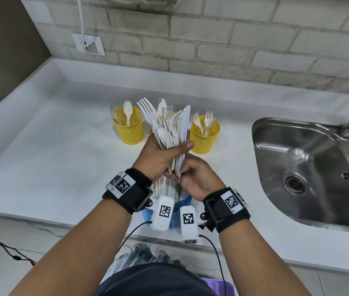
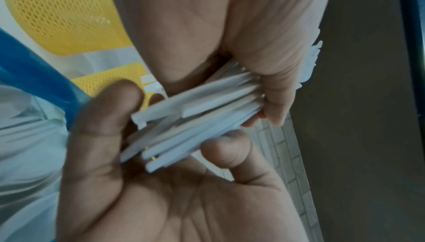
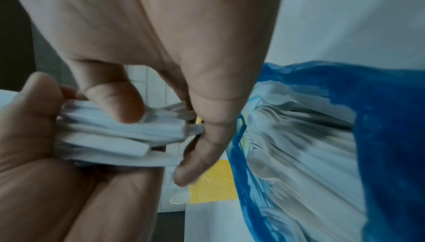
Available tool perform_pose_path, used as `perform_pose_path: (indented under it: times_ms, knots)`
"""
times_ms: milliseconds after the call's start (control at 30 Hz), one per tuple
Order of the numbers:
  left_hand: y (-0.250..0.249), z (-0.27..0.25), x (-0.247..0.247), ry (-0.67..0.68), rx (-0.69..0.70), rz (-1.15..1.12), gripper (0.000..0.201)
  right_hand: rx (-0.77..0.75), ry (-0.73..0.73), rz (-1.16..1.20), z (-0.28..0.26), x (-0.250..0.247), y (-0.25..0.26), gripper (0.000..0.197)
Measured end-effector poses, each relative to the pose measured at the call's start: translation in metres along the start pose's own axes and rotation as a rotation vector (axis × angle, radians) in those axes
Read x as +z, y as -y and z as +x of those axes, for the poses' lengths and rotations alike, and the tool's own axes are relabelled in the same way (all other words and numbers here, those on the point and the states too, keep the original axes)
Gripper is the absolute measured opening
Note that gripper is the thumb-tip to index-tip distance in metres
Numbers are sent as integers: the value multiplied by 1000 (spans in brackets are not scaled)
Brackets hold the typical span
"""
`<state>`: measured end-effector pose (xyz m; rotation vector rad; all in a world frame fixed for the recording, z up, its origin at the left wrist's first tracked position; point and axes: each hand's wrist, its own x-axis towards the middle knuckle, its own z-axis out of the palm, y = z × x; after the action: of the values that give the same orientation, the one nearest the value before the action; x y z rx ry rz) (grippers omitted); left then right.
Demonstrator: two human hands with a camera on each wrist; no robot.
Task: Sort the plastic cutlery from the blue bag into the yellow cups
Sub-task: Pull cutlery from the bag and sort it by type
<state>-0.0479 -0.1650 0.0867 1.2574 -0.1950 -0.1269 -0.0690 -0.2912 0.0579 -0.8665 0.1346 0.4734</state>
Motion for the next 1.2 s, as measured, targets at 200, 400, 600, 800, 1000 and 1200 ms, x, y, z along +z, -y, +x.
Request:
perform_pose_path:
  times_ms: [200, 400, 600, 800, 1000, 1200]
  knots:
    - [-1, 0, -1, 39, 0, 188, 11, 51, -3, 66, 1, 7, 7, 71]
    - [3, -4, -3, 0, 13, 249, 12, 112, -52, 9, 1, 9, 7, 69]
    - [6, -9, -2, -55, 8, 244, 15, 171, -81, 119, 0, 9, 8, 43]
    - [8, -16, -7, -22, -30, 361, 25, 165, -130, 135, -3, 6, 1, 41]
    - [3, -19, -7, -11, 12, 426, 20, 6, -169, -282, -7, 0, 8, 52]
    - [1, -18, -11, -52, 43, 488, 16, -631, -287, -872, -33, 34, 67, 69]
